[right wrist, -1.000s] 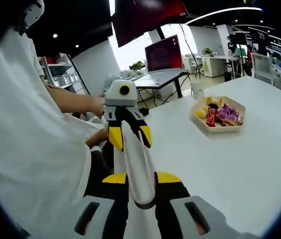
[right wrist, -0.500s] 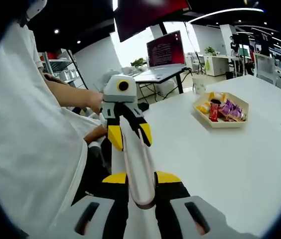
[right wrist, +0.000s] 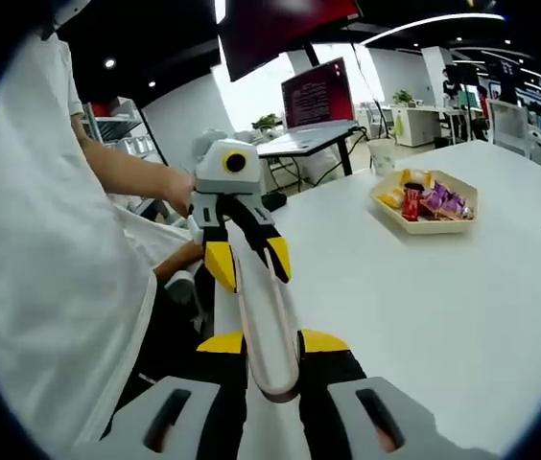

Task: Place the target food into the container with the food tongs after gripping and lifting it, then release it inside without dropping or visibly crushing the food.

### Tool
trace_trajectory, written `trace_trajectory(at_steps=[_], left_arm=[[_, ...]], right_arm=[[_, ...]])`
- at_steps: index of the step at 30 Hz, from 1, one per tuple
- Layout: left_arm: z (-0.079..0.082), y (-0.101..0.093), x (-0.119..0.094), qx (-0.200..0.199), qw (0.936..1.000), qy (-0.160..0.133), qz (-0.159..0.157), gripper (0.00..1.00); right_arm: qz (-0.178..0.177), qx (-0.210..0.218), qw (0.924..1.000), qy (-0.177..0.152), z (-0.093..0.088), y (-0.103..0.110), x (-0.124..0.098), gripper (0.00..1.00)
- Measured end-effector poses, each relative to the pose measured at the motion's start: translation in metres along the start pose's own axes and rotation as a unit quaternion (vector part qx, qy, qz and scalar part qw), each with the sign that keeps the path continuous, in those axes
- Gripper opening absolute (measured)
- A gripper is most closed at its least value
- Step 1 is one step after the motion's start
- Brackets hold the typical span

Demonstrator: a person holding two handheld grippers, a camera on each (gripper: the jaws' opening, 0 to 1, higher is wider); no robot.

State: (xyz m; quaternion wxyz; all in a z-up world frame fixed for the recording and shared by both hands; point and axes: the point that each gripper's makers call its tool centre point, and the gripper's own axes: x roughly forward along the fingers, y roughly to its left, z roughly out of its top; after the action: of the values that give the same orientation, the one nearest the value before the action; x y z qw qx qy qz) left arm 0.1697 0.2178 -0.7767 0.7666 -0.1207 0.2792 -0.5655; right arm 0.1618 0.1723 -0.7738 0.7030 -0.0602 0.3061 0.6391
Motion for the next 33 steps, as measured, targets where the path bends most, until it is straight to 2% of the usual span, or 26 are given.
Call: trace_trajectory(at_steps=[4,11,21,26,33], left_arm=[[-0.002,0.004,0.006,0.011,0.9998,0.003,0.018,0.29],[-0.005,0.014,0.015,0.003,0.9992,0.006,0.041,0.30],[-0.007,0.030,0.032,0.007,0.9972,0.005,0.074,0.30],[-0.011,0.037,0.039,0.017,0.9952,0.013,0.095,0.29],[-0.013,0.044,0.041,0.028,0.9937,0.026,0.105,0.30]], right_arm=[[0.002,-0.003,1.0000,0.005,-0.004,-0.004,0.000,0.18],[0.008,-0.016,0.9997,0.019,-0.009,-0.016,0.000,0.18],[-0.005,-0.045,0.9984,0.034,-0.019,-0.037,-0.004,0.19],[-0.015,-0.048,0.9978,0.042,-0.028,-0.046,-0.002,0.19],[-0.013,-0.050,0.9976,0.046,-0.032,-0.053,0.001,0.19]])
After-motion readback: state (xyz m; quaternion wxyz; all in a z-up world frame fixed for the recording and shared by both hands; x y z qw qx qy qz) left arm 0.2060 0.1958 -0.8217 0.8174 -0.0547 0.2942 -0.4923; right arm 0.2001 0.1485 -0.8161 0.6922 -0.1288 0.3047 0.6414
